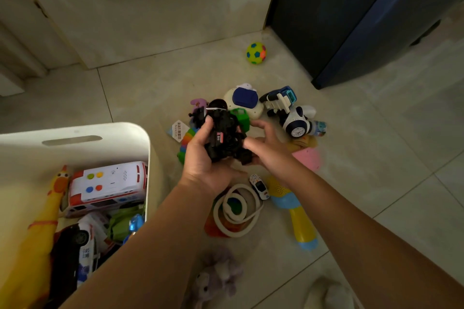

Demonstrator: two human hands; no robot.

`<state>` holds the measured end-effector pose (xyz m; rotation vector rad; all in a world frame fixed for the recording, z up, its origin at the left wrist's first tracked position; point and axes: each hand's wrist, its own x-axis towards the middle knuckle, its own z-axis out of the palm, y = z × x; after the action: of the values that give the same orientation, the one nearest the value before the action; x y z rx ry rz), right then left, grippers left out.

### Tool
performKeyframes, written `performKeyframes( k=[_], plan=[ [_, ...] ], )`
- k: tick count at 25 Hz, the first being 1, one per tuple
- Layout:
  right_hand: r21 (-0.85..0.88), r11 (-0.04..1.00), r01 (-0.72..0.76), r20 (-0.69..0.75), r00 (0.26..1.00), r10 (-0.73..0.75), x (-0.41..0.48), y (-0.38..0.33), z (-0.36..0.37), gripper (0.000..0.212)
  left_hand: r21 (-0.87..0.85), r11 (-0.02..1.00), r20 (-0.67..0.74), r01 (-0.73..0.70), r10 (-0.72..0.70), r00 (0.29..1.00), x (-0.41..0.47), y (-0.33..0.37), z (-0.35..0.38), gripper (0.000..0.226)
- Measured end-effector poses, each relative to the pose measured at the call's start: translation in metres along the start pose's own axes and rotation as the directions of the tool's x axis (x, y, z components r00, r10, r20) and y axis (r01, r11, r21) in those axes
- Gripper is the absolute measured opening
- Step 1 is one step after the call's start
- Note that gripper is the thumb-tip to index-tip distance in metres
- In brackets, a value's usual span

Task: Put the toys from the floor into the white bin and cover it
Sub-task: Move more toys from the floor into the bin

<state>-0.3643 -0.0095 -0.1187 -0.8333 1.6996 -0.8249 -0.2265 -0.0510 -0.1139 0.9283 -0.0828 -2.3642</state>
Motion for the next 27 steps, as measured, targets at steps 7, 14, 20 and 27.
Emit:
performKeyframes(
  k=[7,14,20,27],
  plan=[
    [-0.376,0.927,0.016,-0.104,0.993,-0.059,0.025,-0.043,-0.043,0.058,-0.138,0.988,0.15,0.067,-0.046,0.988,0.005,0.0,0.004,0.054],
    [-0.794,0.557,-0.241,-0.352,0.931,-0.099,0.124,-0.006,-0.071,0.058,-0.01,0.997,0.098,0.07,-0.069,0.993,-0.001,-0.004,0.01,0.054],
    [-0.731,0.68,-0.051,-0.465,0.766,-0.443,0.084,-0.007,-0.047,0.034,0.031,0.997,0.102,0.075,-0.078,0.992,-0.012,-0.003,0.016,0.056],
    [-0.074,0.962,0.264,-0.574,0.777,-0.257,-0.045,-0.075,-0.009,0.022,0.214,0.973,0.323,-0.089,0.016,0.946,-0.114,0.045,0.027,0.06]
  ],
)
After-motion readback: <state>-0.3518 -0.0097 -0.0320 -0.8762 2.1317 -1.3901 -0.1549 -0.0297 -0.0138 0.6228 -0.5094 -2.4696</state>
